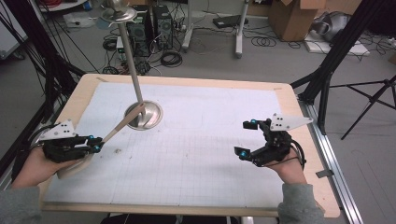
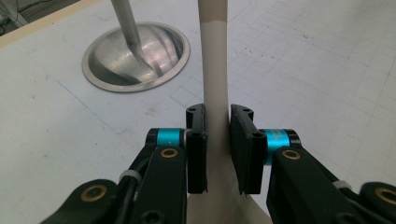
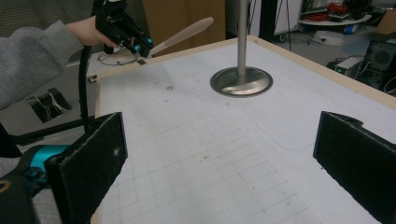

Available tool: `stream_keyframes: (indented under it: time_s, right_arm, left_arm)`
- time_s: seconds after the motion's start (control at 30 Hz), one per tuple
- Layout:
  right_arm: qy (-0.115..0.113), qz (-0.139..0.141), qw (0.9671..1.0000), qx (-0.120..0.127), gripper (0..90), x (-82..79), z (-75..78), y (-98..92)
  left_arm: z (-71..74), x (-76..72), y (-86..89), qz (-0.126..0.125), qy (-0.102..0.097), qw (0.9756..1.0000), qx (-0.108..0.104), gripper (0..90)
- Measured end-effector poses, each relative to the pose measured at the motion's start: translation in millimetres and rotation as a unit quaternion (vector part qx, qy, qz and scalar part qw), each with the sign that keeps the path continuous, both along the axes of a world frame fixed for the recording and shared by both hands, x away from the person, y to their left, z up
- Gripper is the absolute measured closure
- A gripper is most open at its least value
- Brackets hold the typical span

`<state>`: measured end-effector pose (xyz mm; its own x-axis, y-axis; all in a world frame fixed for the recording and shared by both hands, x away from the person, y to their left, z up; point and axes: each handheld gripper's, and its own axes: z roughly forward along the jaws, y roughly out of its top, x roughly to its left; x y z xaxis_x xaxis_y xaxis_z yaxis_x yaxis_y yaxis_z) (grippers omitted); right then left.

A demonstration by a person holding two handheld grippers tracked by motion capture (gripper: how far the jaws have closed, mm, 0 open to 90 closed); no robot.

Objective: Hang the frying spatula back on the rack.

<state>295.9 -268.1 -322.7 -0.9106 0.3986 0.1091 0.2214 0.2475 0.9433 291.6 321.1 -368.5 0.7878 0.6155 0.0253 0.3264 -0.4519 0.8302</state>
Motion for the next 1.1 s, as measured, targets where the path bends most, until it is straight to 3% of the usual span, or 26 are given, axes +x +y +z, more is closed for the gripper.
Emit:
stream_keyframes:
  time_s: [0.27, 0.33, 0.77, 1.1]
  right_arm:
    - [-0.003, 0.0, 1.0, 0.001, 1.8, -2.0, 0.9, -1.1]
    - [-0.003, -0.002, 1.0, 0.0, 1.8, -3.1, 1.1, -1.2]
    - [-0.001, -0.009, 1.0, -0.002, 1.8, -9.7, -0.2, -5.1]
    - [-0.002, -0.007, 1.0, -0.003, 1.8, -10.7, 0.2, -3.4]
  left_arm:
    - [8.2, -1.3, 6.2, 0.005, -0.017, 0.9998, -0.009, 76.5]
    - [11.0, -1.0, 10.0, 0.003, -0.019, 0.9996, -0.019, 76.5]
    - [17.3, 2.6, 17.4, -0.007, -0.023, 0.9993, -0.028, 76.5]
    - [26.4, -3.8, 35.2, 0.009, -0.038, 0.998, -0.05, 76.5]
